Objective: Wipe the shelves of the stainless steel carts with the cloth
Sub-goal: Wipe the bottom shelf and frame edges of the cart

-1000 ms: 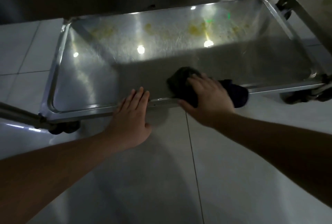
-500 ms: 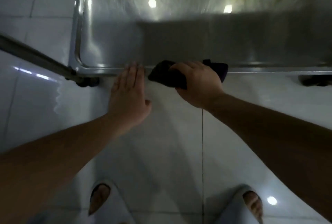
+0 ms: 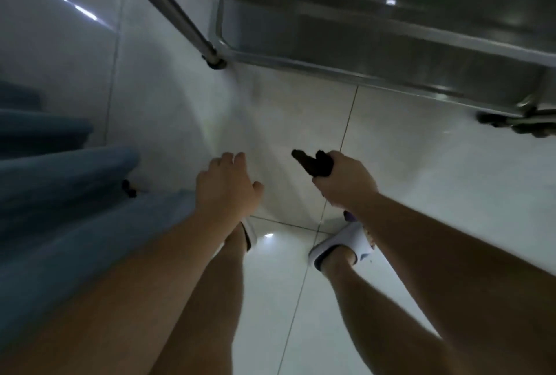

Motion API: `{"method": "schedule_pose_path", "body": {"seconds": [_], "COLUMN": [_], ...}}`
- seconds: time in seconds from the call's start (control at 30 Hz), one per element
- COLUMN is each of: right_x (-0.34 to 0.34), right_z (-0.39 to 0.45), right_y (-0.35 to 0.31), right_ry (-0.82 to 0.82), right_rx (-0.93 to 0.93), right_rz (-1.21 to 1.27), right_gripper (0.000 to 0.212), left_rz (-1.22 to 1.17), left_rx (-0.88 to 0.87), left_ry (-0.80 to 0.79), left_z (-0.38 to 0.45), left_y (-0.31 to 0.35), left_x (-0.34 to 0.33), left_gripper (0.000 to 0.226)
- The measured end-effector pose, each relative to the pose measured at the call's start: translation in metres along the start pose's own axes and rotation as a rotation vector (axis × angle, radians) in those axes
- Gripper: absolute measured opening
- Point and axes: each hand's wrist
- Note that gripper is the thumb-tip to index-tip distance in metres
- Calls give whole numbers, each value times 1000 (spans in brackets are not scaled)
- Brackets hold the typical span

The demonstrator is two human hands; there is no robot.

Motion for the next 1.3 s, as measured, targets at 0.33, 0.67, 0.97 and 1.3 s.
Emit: {"method": "schedule_pose_path", "body": {"seconds": [0.33, 0.67, 0.97, 1.3], "right_x": [104, 201, 234, 329], "right_z": [-159, -321, -382, -365], "right_y": [-142, -359, -482, -602], "right_ry": [-101, 17, 107, 177], "right_rx": [202, 315, 496, 692], "right_rz": [-468, -394, -437, -469], "right_gripper": [8, 19, 23, 19], "left_rz": [-91, -186, -345, -375], "left_rx": [18, -8, 96, 259], "left_ry": [-11, 181, 328, 543], "left_z": [-158, -275, -324, -317], "left_y": [-86, -185, -273, -304], "left_x": [144, 297, 407, 524], "left_gripper": [46, 44, 27, 35]}}
Point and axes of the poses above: each hand's wrist, its own z-axis towards the middle knuckle, its own x-axis out of the back of the hand, y = z × x, and after that the axes turned 7 degrees about z, right-handed
